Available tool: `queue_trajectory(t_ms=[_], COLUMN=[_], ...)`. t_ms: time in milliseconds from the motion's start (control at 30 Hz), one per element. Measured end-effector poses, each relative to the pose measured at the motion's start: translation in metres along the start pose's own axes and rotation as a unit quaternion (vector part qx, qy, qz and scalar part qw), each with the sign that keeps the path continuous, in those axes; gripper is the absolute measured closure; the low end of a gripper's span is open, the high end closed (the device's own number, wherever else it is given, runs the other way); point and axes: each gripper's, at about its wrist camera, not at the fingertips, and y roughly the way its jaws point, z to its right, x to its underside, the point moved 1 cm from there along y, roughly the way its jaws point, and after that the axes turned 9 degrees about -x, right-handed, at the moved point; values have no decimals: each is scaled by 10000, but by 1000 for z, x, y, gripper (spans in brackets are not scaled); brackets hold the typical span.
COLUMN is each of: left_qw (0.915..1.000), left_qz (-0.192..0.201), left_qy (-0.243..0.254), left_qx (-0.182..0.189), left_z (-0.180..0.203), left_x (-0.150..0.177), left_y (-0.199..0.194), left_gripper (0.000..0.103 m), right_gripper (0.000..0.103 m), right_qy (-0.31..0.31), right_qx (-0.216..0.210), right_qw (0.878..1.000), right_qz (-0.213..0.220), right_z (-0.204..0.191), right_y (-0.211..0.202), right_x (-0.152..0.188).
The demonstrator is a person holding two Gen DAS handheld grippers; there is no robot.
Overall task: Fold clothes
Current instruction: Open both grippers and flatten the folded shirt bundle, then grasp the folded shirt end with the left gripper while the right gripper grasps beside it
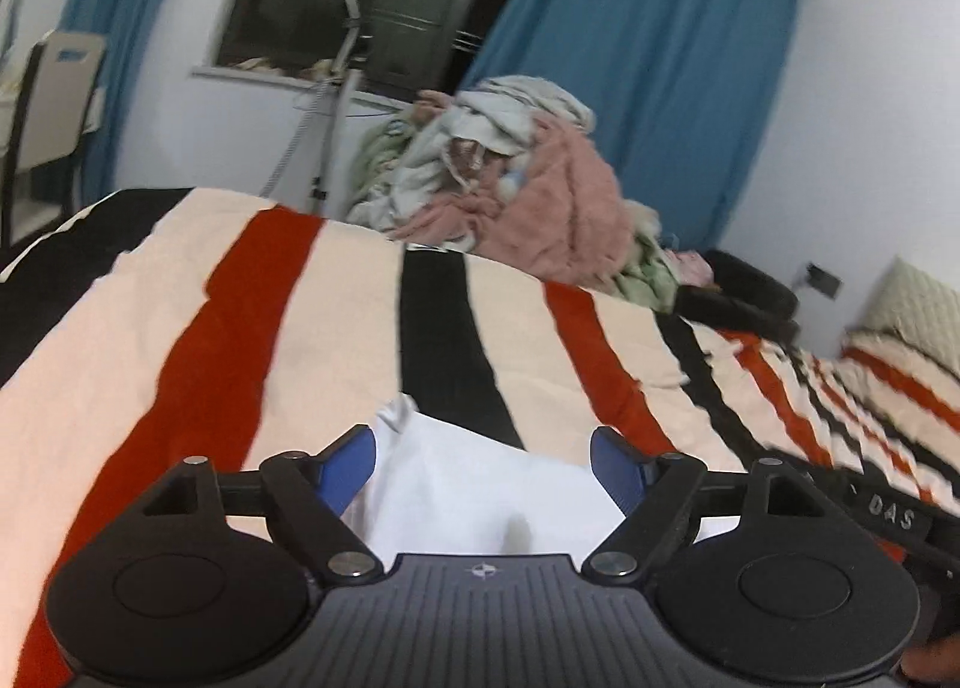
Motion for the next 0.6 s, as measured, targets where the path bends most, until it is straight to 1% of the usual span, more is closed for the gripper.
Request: queue_trajectory(t_ms=[33, 100, 133, 167, 200, 233, 300, 400, 467, 567, 600], left_qw=[10000, 9995, 9990, 9983, 9972, 9966, 9952, 9963, 9967, 9972, 9971], left_qz=[-61, -294, -406, -518, -618, -682, -808, -738, -750, -607, -489], left_qy=[73, 119, 193, 268, 392, 423, 480, 397, 266, 330, 456], left_qx=[22, 17, -36, -90, -176, -204, -258, -170, -154, -271, -365], left_z=[3, 5, 7, 8, 10, 9, 8, 0, -4, -4, -3], left_x=[2, 10, 15, 19, 23, 27, 35, 41, 40, 38, 38], left_y=[1, 10, 17, 23, 30, 34, 43, 43, 37, 17, 9], left_gripper=[23, 23, 23, 23, 24, 25, 25, 25, 25, 25, 25], right_gripper=[33, 43, 42, 43, 43, 43, 43, 43, 43, 42, 42], right_qy=[-41, -103, -114, -138, -162, -161, -128, -198, -195, -126, -135], right_qx=[-156, -491, -581, -575, -468, -428, -383, -345, -343, -350, -337], right_qw=[9999, 9985, 9974, 9962, 9951, 9940, 9913, 9914, 9918, 9933, 9941], right_qz=[-57, -220, -410, -640, -850, -998, -1249, -1246, -1214, -1093, -1025], right_z=[-2, -5, -6, -6, -4, -2, 3, 1, -4, -13, -17], right_y=[2, 9, 17, 27, 39, 48, 64, 63, 55, 31, 20], right_x=[1, 4, 8, 13, 19, 24, 34, 36, 34, 28, 25])
